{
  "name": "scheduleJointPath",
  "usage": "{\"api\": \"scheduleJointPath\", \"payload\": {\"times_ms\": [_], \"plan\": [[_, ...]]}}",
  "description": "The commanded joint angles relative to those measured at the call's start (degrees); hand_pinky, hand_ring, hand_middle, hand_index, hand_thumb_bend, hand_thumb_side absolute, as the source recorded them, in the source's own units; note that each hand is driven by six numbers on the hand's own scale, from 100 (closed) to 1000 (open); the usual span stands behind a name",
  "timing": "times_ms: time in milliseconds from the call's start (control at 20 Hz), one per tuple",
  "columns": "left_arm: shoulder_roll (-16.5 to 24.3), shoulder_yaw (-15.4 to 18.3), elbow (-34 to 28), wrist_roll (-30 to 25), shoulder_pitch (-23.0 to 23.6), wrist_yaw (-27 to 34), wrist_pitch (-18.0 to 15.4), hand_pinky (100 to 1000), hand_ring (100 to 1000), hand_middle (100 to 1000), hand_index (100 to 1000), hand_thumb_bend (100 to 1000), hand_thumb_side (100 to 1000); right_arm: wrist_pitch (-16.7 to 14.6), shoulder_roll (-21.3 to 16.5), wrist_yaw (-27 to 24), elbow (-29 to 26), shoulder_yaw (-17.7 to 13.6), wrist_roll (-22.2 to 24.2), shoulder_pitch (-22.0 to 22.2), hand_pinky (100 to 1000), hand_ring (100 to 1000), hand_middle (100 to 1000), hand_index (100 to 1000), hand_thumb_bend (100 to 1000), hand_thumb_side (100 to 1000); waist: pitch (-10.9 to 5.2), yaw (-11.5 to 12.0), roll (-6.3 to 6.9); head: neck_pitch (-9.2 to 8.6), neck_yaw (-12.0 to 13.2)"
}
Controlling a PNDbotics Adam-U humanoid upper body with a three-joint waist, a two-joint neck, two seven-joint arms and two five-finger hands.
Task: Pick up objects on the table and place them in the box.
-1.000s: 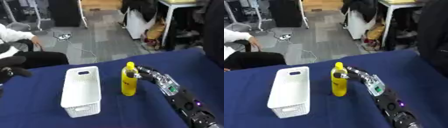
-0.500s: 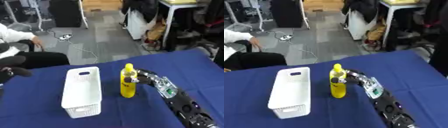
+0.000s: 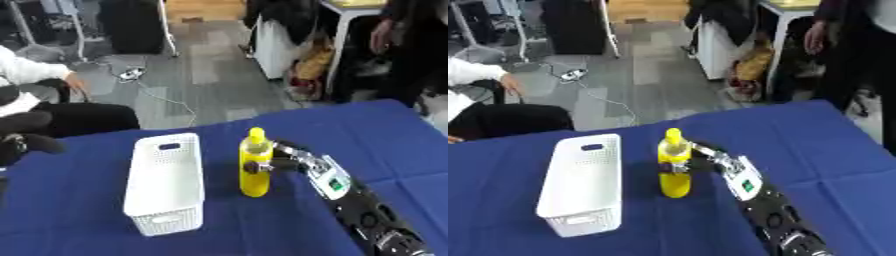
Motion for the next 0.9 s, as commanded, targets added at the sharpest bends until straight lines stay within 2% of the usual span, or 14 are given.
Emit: {"api": "scheduleJointPath", "payload": {"times_ms": [50, 200, 350, 400, 450, 600, 700, 750, 800, 850, 900], "plan": [[0.51, 0.23, -0.82, -0.2, -0.86, 0.36, -0.08, 667, 795, 908, 871, 269, 747, -0.17, -0.08, 0.95, -0.77, -0.64, -3.82, -1.05, 924, 753, 866, 827, 936, 638, -0.68, 0.12, -0.07, -0.88, 0.23], [0.49, 0.22, -0.82, -0.25, -0.91, 0.4, -0.07, 667, 795, 908, 871, 268, 748, -0.32, 0.41, 0.73, -0.45, -0.69, -7.83, -0.87, 776, 666, 799, 770, 901, 632, -0.65, 0.17, -0.08, -0.9, 0.23], [0.46, 0.23, -0.82, -0.28, -0.99, 0.46, -0.1, 667, 795, 908, 871, 269, 747, -1.28, 0.97, -1.12, -0.39, -1.24, -14.0, -0.7, 589, 523, 669, 633, 893, 582, -0.6, 0.24, -0.07, -0.92, 0.22], [0.45, 0.23, -0.82, -0.3, -1.02, 0.48, -0.1, 667, 795, 908, 871, 269, 747, -1.7, 1.11, -1.76, -0.24, -1.12, -15.86, -0.63, 578, 514, 656, 622, 888, 580, -0.59, 0.26, -0.07, -0.93, 0.2], [0.43, 0.23, -0.82, -0.32, -1.05, 0.5, -0.1, 668, 795, 908, 871, 269, 747, -2.22, 1.22, -2.58, -0.19, -1.3, -17.79, -0.6, 489, 448, 584, 555, 851, 572, -0.59, 0.27, -0.07, -0.94, 0.2], [0.4, 0.23, -0.82, -0.37, -1.15, 0.58, -0.08, 668, 795, 908, 871, 269, 747, -3.4, 1.53, -5.64, 0.44, -1.46, -23.14, -0.39, 371, 343, 473, 460, 843, 505, -0.56, 0.35, -0.09, -0.98, 0.21], [0.39, 0.24, -0.82, -0.43, -1.23, 0.63, -0.07, 668, 795, 908, 871, 269, 747, -4.23, 1.63, -8.42, 0.84, -1.68, -25.69, -0.3, 321, 303, 426, 425, 823, 487, -0.55, 0.39, -0.1, -1.01, 0.26], [0.4, 0.25, -0.82, -0.45, -1.24, 0.66, -0.06, 668, 795, 908, 871, 268, 748, -4.78, 1.62, -9.86, 0.97, -1.69, -26.57, -0.28, 234, 240, 355, 362, 787, 461, -0.55, 0.39, -0.11, -1.01, 0.35], [0.4, 0.25, -0.82, -0.49, -1.25, 0.68, -0.05, 668, 795, 908, 871, 268, 748, -5.38, 1.59, -11.23, 1.07, -1.65, -27.24, -0.23, 227, 235, 350, 357, 784, 459, -0.54, 0.39, -0.12, -1.02, 0.42], [0.41, 0.25, -0.82, -0.52, -1.25, 0.69, -0.04, 668, 795, 908, 871, 268, 749, -6.01, 1.54, -12.53, 1.11, -1.64, -27.83, -0.2, 147, 188, 303, 315, 758, 443, -0.54, 0.38, -0.12, -1.03, 0.55], [0.41, 0.25, -0.82, -0.56, -1.25, 0.69, -0.04, 668, 795, 908, 871, 268, 748, -6.68, 1.49, -13.69, 1.15, -1.59, -28.32, -0.13, 183, 204, 319, 329, 768, 448, -0.53, 0.38, -0.12, -1.04, 0.62]]}}
